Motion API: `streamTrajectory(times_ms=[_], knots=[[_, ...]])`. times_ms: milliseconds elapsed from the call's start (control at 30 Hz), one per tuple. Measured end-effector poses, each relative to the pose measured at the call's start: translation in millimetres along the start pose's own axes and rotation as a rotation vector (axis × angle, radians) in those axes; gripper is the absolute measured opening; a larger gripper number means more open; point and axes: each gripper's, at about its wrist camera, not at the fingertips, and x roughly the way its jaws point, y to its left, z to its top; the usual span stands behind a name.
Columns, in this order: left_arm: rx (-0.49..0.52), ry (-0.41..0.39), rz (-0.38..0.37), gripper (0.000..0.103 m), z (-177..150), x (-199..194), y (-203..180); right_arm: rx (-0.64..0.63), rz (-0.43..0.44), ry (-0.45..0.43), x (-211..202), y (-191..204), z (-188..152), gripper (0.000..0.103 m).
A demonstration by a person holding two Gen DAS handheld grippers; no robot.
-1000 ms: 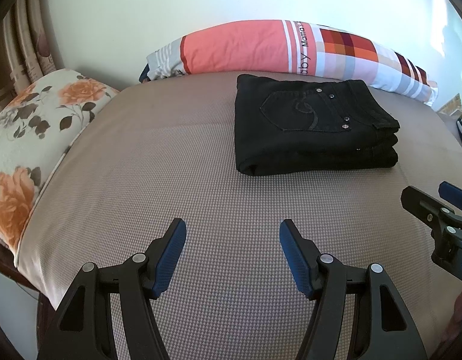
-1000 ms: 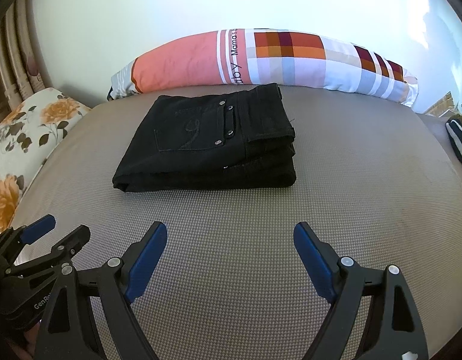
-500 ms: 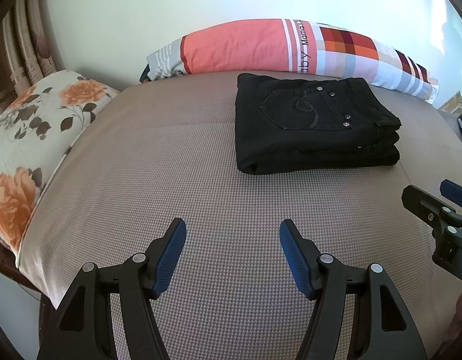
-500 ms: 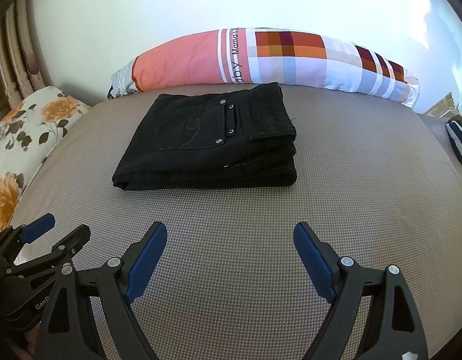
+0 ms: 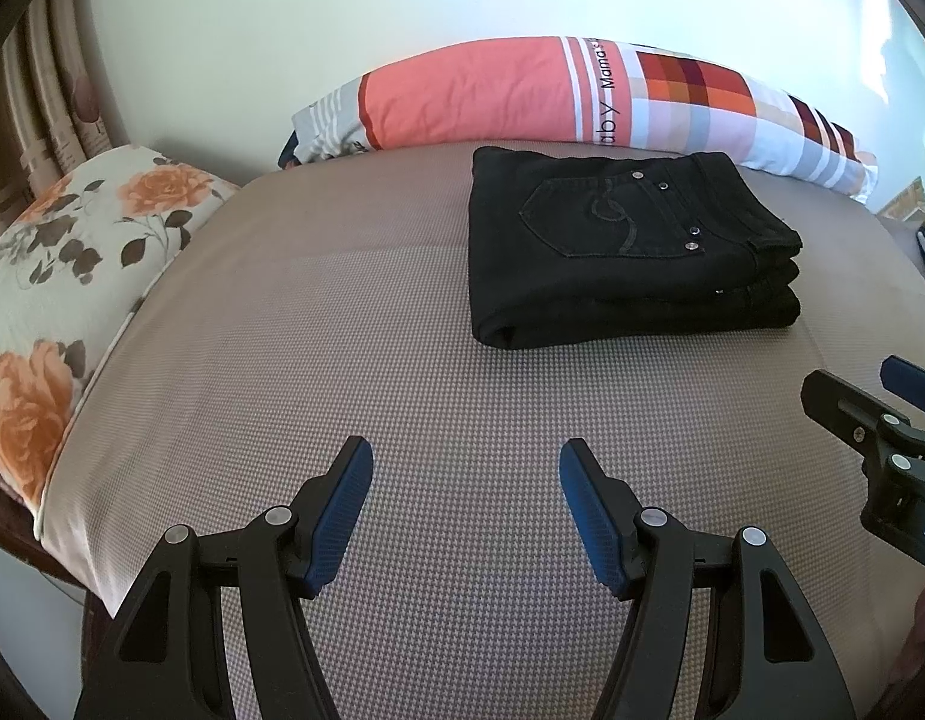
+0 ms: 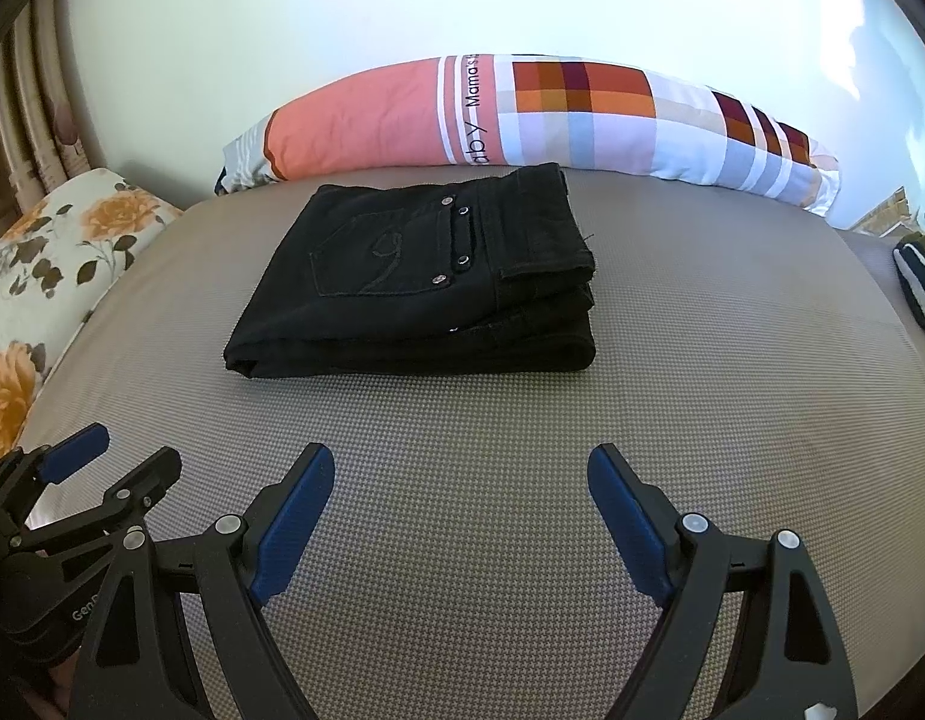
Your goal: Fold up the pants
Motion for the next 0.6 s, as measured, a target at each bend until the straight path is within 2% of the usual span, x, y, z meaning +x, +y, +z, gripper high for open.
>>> streamTrajectory(times_ms=[600], knots=[[0.019, 0.008, -0.014, 0.066, 3.4, 3.6, 1.1, 0.002, -0.01, 0.003, 2.8, 0.0, -1.6, 0.085]])
